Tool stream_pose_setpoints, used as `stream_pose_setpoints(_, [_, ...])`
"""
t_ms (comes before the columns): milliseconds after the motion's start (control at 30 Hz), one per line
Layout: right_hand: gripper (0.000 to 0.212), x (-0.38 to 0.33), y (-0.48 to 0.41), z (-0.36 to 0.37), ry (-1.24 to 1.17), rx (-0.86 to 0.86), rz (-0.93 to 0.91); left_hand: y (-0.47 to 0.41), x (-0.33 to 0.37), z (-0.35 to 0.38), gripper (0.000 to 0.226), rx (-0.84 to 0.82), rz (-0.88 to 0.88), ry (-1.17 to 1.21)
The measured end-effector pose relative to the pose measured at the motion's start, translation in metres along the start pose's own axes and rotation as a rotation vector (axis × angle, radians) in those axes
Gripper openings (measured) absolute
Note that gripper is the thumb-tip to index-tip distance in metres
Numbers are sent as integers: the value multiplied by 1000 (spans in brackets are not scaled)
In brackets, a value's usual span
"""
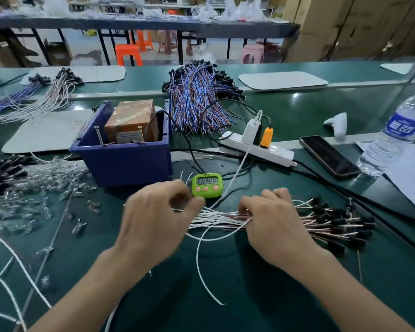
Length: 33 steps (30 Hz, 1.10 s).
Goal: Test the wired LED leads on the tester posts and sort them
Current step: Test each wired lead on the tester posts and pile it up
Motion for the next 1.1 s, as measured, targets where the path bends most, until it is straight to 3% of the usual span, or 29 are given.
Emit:
stream_pose_setpoints(33, [25,0,1,2,-54,-1,6,-1,15,15,27,-110,69,66])
stream_pose_setpoints(100, [36,0,3,0,-186,0,9,2,39,47,54,-329,193,96])
stream_pose_setpoints(167, [48,1,5,-1,-318,-19,22,5,57,72,67,-409,284,22])
stream_pose_setpoints(333, [73,12,9,-5,-550,42,48,-7,57,85,31,-339,219,54])
stream_pose_setpoints(467, [55,28,8,-16,-502,145,56,-12,34,89,23,-318,119,115])
stream_pose_setpoints(700, [32,48,7,-4,-489,56,111,-7,9,94,5,-322,-40,189])
stream_pose_setpoints(933, [22,62,14,-1,-576,113,126,-6,-5,87,17,-297,-71,125])
stream_pose_setpoints(1100, [22,60,18,-1,-503,157,143,-2,-11,83,17,-355,-59,212])
Point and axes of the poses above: each hand's wrist, its own y-axis away from the middle knuckle, its own z-axis out of the palm, x = y × z, the point moved 10 cm from there along -y, towards the middle knuckle, and after that the axes turned 8 degrees about z, right-handed, at the moved point
